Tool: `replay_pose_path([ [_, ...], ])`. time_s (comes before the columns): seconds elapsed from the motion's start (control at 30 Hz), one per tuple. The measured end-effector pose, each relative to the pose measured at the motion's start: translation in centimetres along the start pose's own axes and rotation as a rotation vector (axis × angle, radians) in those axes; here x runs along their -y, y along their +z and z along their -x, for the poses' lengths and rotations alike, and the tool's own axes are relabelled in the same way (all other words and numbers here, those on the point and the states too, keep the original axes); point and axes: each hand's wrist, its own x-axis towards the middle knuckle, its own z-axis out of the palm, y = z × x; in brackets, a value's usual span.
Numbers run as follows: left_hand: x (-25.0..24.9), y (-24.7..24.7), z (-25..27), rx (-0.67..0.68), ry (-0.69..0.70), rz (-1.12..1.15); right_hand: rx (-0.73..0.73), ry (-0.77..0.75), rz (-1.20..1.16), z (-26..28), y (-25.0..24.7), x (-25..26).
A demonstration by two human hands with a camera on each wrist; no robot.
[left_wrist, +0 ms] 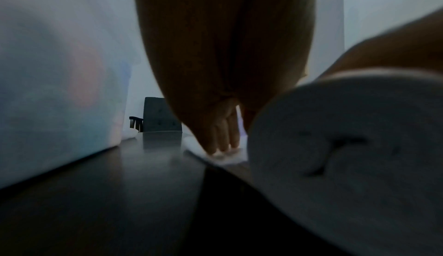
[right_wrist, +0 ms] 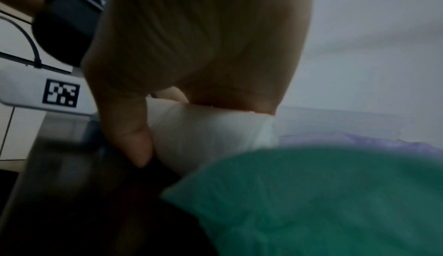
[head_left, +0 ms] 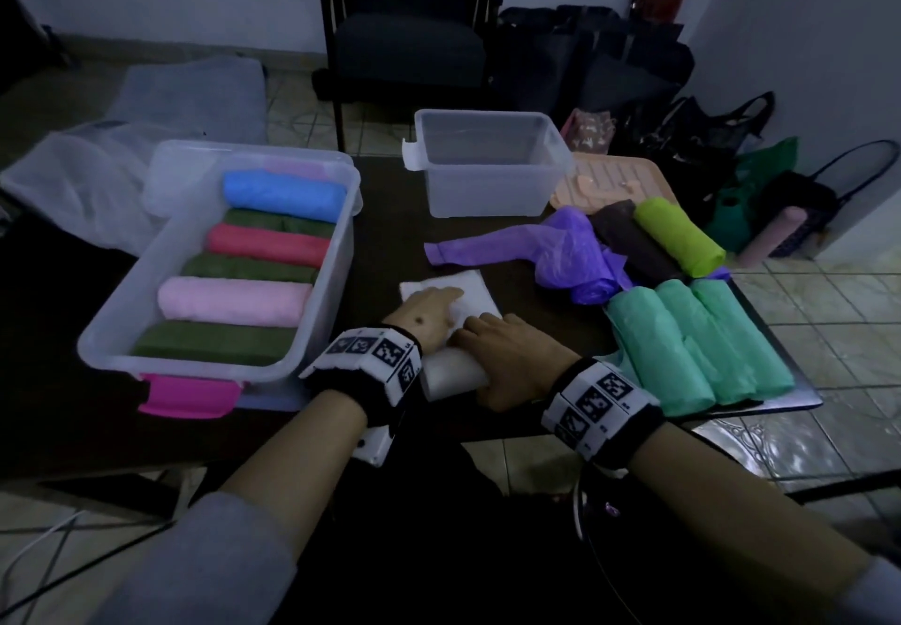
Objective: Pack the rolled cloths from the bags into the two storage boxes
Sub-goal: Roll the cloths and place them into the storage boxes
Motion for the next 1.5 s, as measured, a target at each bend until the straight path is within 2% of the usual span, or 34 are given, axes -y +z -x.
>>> replay_pose_path([
  [0.1,0.6,0.4,0.0,0.071,0.1,-0.104,0.051,0.021,-0.077,-0.1,-0.1,0.0],
  [0.27,1.3,0.6,-0.3,0.132,0.129,-0.227,0.101,0.019,-0.149,-0.1,-0.1,0.5],
  [0.57,1.3,0.5,-0.3,0.143,0.134,-0.264,0.128,0.027,-0.369,0.5,-0.5,0.5],
  [0.77,1.9,0.4,-0.1,0.105,0.126,-0.184,0.126,0.055,-0.49,0.7,0.2,1.0],
  [0.9,2.3,0.6,0.0,0.064,0.104,-0.057,0.096,0.053,-0.561,1.0,0.1,1.0],
  [0.97,2.3,0.4,0.3,0.027,0.055,0.089,0.098,0.064,-0.559,0.9,-0.1,0.9],
  [1.13,1.6,0.3,1.6,-0.292,-0.003,0.209,0.172,0.1,-0.459,0.3,-0.8,0.4],
  [1.2,1.6,0.8,2.8,-0.348,-0.023,0.29,0.169,0.116,-0.469,-0.1,-0.7,0.0],
  [1.37,2.8,1.1,5.5,-0.167,-0.025,0.384,0.185,0.205,-0.657,-0.4,-0.7,-0.5],
  [1.43,3.1,1.1,5.7,-0.108,-0.027,0.379,0.155,0.193,-0.659,-0.2,-0.8,-0.4],
  [1.5,3.0,1.2,5.5,-0.104,-0.02,0.366,0.097,0.193,-0.55,0.2,-1.1,0.2],
])
